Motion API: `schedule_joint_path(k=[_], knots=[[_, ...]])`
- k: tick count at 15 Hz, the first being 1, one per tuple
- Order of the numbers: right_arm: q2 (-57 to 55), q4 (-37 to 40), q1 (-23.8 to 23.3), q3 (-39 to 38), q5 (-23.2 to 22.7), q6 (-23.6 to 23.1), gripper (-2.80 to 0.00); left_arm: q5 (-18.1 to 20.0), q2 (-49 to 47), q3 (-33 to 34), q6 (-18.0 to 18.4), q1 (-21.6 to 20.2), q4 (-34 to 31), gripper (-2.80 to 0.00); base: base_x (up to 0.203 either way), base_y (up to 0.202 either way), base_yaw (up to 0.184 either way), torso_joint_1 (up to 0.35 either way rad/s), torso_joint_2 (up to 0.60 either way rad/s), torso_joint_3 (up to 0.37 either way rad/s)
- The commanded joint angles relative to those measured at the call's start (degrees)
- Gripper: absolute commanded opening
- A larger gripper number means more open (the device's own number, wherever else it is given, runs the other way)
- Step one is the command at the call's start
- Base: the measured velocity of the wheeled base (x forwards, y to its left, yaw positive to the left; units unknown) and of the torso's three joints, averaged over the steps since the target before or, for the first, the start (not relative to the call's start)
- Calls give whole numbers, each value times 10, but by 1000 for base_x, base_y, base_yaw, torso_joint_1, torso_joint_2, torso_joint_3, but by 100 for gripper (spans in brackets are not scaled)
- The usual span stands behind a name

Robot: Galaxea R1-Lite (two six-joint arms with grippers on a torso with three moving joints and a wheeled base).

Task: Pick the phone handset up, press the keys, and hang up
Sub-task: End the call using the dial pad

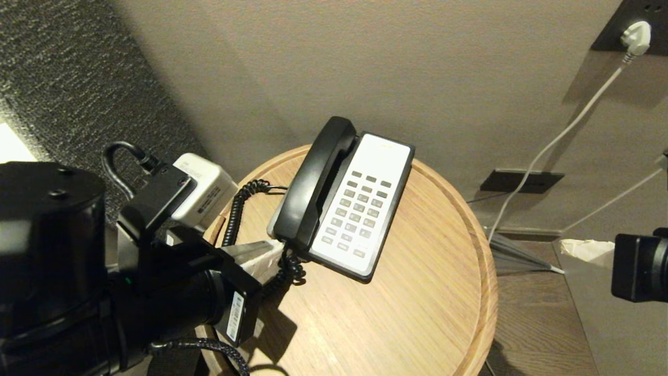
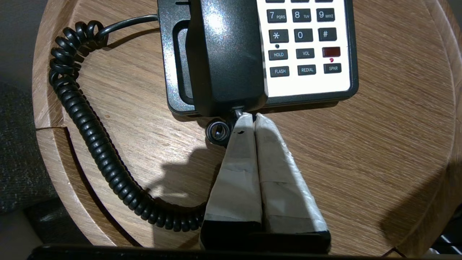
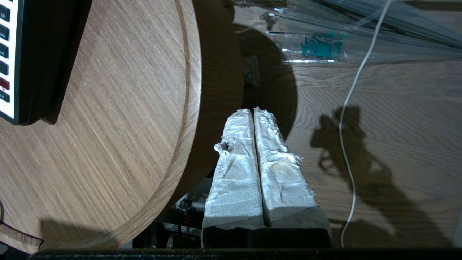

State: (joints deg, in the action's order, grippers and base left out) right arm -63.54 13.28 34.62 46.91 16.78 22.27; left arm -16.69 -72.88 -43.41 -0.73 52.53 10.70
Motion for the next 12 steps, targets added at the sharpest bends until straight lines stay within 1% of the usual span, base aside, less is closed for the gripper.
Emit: schedule_joint_path(k=[1, 3, 12], knots=[[-3, 1, 0, 0, 1, 1, -280, 2, -5, 0, -1, 5, 1, -280, 0, 0, 0, 0, 0, 0], [-4, 1, 0, 0, 1, 1, -280, 9, -9, 0, -5, 13, 2, -280, 0, 0, 0, 0, 0, 0], [-2, 1, 0, 7, 0, 1, -280, 10, -37, -5, -4, 12, 6, -280, 0, 0, 0, 0, 0, 0]])
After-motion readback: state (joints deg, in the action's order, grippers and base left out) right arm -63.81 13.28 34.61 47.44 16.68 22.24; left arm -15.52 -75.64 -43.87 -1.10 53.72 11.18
